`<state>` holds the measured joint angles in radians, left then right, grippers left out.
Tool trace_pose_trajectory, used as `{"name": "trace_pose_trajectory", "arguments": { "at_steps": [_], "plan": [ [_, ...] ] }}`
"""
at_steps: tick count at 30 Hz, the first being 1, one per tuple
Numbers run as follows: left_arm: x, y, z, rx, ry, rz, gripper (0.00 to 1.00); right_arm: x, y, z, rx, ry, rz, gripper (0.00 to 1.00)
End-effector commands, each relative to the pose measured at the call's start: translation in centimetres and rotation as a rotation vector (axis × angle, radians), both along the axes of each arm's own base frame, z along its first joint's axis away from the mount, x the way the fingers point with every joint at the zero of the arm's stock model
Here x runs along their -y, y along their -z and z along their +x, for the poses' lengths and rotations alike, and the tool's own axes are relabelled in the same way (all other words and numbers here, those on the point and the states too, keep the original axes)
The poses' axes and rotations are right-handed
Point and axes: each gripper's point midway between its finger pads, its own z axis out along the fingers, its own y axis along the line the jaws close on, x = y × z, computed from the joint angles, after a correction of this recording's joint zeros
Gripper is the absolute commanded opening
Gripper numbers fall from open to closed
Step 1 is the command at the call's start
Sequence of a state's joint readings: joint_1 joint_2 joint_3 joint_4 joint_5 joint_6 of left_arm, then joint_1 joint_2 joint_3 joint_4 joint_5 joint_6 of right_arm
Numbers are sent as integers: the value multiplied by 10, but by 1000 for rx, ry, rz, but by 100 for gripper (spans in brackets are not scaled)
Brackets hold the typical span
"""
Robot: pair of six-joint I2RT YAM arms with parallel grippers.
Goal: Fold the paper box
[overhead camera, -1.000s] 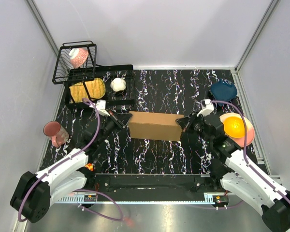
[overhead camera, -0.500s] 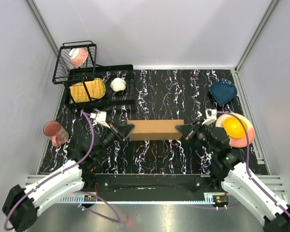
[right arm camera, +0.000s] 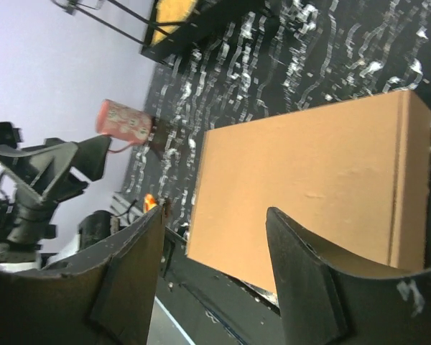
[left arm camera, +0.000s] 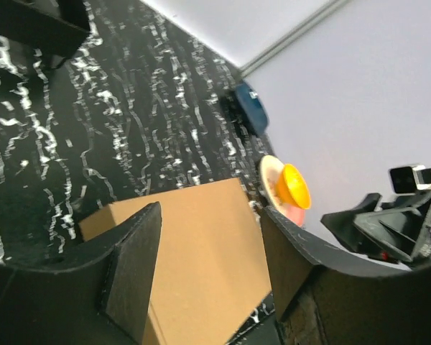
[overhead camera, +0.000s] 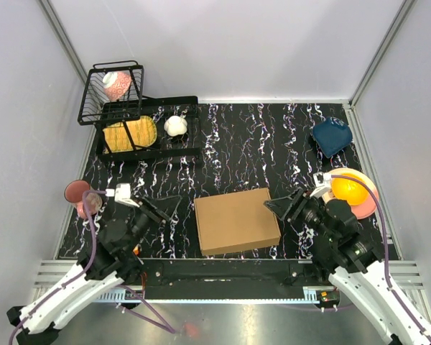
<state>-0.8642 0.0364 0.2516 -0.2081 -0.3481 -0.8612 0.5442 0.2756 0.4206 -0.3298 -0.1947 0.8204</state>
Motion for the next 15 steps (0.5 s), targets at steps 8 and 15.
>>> {"name": "trace_pose_trajectory", "arguments": {
  "at_steps": [8, 15],
  "plan": [
    [20, 118, 6, -460, -15, 328, 61, 32, 90, 16, -304, 202, -263, 65],
    [45, 141, -8, -522, 123, 298, 64, 32, 125, 31, -450, 234, -410, 68]
  ]
}}
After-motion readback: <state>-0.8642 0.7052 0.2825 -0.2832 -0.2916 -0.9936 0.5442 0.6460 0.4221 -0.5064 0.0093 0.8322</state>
